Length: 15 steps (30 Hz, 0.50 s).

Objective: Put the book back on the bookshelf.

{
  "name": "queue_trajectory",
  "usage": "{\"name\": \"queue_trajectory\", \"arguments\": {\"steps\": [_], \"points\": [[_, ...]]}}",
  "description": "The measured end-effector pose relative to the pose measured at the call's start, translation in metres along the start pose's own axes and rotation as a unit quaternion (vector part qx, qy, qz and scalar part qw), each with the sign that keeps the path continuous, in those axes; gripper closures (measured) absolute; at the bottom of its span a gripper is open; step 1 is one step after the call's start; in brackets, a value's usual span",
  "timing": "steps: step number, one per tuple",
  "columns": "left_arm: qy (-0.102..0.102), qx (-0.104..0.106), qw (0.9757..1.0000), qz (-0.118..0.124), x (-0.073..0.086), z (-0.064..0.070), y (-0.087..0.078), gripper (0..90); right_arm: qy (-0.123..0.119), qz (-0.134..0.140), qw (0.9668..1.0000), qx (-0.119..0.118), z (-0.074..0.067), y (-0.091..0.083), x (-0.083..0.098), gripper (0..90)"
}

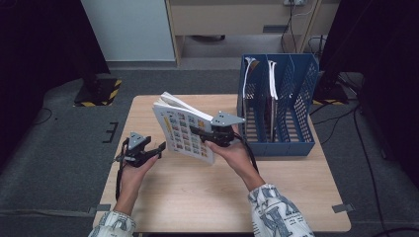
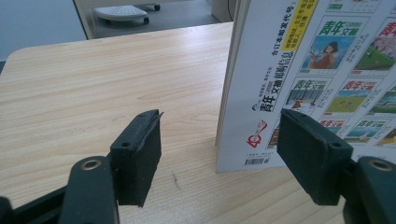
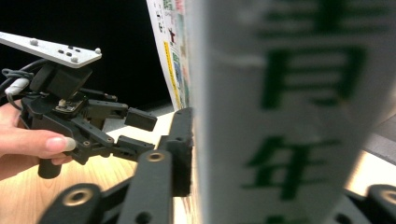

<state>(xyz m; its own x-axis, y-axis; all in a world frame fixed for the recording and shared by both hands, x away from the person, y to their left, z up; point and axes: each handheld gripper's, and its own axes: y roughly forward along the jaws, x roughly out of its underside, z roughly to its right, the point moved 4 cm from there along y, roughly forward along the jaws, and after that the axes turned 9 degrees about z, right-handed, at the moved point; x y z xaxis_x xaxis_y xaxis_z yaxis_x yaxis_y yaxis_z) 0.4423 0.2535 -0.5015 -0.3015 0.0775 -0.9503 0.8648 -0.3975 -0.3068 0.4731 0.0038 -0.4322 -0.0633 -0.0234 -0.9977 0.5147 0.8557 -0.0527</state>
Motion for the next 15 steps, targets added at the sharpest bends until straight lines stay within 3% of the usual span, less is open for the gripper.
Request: {"name": "queue_trajectory", "arguments": {"steps": [7, 15], "points": [[0.001, 0.002, 1.0000, 0.000, 0.0001, 0.0006, 0.0001, 31.3, -0.007, 0.002, 0.9999, 0.008, 0.0002, 0.0009, -0.0001, 73.6], [-0.001, 0.003, 1.0000, 0.000, 0.0001, -0.0016, -0.0009, 31.5, -0.005, -0.001, 1.0000, 0.002, -0.0055, 0.0008, -0.0015, 73.8]]}}
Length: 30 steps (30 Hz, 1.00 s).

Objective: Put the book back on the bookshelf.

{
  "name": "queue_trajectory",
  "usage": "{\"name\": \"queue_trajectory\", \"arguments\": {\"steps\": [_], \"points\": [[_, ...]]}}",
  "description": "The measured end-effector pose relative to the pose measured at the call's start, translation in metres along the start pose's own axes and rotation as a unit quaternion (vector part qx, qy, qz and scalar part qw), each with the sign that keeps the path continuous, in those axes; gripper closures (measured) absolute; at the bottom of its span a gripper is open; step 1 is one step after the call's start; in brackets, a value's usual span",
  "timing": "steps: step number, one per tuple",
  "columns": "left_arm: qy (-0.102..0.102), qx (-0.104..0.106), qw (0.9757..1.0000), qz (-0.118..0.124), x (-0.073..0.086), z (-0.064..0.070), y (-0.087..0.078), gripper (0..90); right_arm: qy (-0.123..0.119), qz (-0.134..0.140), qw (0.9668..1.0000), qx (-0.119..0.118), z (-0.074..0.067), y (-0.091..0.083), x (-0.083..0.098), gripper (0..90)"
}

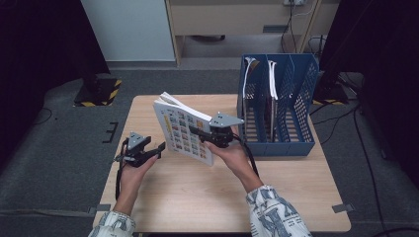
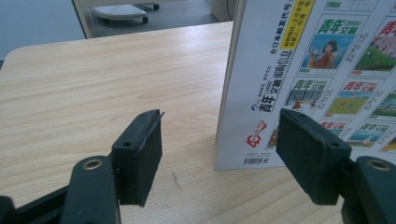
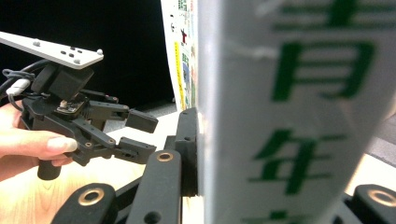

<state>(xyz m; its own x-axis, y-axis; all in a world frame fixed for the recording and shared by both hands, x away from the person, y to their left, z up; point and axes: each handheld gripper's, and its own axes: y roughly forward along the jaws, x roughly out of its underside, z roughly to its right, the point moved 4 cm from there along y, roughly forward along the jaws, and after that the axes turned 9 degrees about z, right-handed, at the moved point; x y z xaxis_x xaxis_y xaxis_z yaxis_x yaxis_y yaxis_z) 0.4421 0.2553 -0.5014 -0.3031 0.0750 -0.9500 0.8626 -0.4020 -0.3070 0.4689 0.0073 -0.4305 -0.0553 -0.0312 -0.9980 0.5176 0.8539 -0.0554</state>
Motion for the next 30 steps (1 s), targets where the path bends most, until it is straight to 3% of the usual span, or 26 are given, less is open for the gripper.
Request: {"name": "queue_trajectory", "arguments": {"steps": [15, 30], "points": [[-0.010, -0.013, 0.9998, 0.007, -0.001, -0.012, -0.006, 31.9, 0.002, -0.004, 1.0000, 0.003, -0.006, -0.012, -0.008, 74.1], [-0.014, -0.012, 0.9998, 0.010, -0.001, -0.014, -0.006, 32.2, 0.003, -0.006, 1.0000, 0.003, -0.008, -0.026, -0.014, 74.1]]}}
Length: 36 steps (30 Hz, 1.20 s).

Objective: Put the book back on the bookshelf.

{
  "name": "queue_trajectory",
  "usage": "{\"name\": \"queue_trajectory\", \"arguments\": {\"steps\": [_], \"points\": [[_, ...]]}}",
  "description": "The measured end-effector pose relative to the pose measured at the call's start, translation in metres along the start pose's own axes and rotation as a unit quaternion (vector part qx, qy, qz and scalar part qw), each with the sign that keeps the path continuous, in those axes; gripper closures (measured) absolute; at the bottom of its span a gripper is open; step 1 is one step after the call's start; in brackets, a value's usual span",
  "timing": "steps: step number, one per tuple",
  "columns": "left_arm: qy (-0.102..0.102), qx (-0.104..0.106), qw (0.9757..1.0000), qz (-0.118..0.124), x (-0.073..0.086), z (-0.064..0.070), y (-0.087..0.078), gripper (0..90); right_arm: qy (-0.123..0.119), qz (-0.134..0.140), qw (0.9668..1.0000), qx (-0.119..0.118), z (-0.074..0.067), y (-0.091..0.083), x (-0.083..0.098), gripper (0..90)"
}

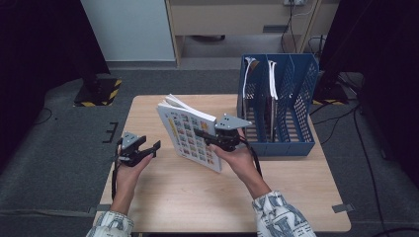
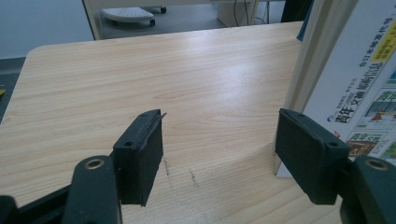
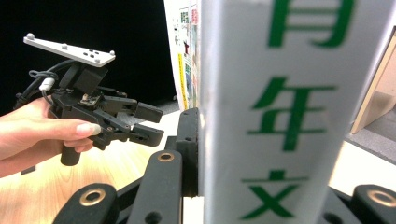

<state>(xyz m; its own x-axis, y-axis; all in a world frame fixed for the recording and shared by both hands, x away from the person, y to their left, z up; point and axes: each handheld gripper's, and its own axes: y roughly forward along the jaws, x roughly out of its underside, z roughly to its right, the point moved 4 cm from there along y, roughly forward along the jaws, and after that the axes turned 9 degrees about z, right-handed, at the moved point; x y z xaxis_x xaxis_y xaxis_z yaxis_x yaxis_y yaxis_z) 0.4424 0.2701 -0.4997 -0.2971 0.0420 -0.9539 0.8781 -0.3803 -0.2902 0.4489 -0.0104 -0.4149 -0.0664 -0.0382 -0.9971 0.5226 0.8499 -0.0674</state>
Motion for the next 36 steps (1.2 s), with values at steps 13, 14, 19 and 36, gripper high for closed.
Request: {"name": "queue_trajectory", "arguments": {"steps": [13, 14, 19, 36], "points": [[0.003, -0.001, 1.0000, -0.002, 0.001, 0.000, 0.000, 32.3, 0.002, 0.004, 1.0000, 0.005, 0.000, -0.015, -0.007, 74.1], [0.003, 0.000, 1.0000, -0.002, 0.001, 0.000, 0.000, 32.3, 0.002, 0.004, 1.0000, 0.005, 0.000, -0.015, -0.007, 74.1], [0.003, 0.000, 1.0000, -0.004, 0.003, 0.000, 0.001, 32.4, 0.000, 0.003, 0.9999, 0.012, 0.004, -0.024, -0.009, 74.1], [0.003, 0.001, 1.0000, -0.004, 0.003, 0.000, 0.001, 32.4, -0.005, 0.004, 0.9998, 0.018, 0.009, -0.041, -0.019, 74.1]]}}
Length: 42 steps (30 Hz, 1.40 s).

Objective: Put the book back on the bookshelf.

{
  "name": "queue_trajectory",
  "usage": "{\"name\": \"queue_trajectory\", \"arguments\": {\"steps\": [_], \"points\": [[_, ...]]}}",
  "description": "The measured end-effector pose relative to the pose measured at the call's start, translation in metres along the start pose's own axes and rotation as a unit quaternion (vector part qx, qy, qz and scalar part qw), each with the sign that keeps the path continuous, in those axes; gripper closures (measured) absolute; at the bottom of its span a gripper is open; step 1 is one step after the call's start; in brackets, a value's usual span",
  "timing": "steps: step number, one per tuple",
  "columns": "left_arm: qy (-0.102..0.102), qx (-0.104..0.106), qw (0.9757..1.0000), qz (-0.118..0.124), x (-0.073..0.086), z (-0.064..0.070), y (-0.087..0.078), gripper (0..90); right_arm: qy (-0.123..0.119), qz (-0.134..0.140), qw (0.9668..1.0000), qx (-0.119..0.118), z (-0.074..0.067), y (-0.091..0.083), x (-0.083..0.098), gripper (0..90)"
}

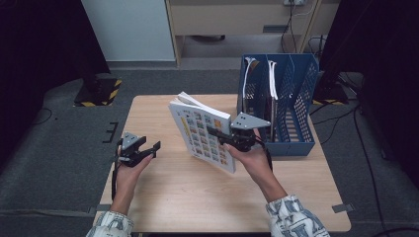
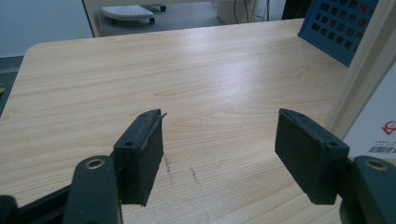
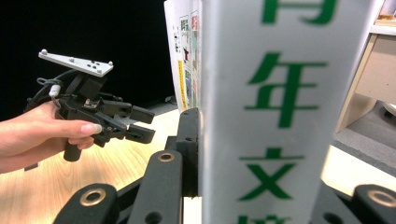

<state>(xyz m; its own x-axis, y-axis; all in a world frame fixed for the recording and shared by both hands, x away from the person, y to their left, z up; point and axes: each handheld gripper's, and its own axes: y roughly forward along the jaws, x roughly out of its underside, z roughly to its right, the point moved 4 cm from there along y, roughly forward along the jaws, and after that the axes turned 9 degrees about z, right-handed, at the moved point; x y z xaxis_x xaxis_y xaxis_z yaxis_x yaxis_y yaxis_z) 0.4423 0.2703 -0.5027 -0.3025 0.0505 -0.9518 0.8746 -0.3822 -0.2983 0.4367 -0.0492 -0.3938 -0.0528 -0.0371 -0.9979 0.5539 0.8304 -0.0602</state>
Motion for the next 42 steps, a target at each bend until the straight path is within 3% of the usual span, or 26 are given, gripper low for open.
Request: {"name": "queue_trajectory", "arguments": {"steps": [28, 42], "points": [[0.005, 0.001, 1.0000, -0.001, 0.000, -0.001, 0.001, 32.2, -0.001, 0.002, 1.0000, 0.004, 0.008, -0.031, -0.009, 74.1], [0.019, 0.008, 0.9989, -0.041, 0.010, 0.003, 0.009, 24.5, 0.003, 0.003, 1.0000, 0.007, 0.012, -0.047, -0.008, 74.1]]}}
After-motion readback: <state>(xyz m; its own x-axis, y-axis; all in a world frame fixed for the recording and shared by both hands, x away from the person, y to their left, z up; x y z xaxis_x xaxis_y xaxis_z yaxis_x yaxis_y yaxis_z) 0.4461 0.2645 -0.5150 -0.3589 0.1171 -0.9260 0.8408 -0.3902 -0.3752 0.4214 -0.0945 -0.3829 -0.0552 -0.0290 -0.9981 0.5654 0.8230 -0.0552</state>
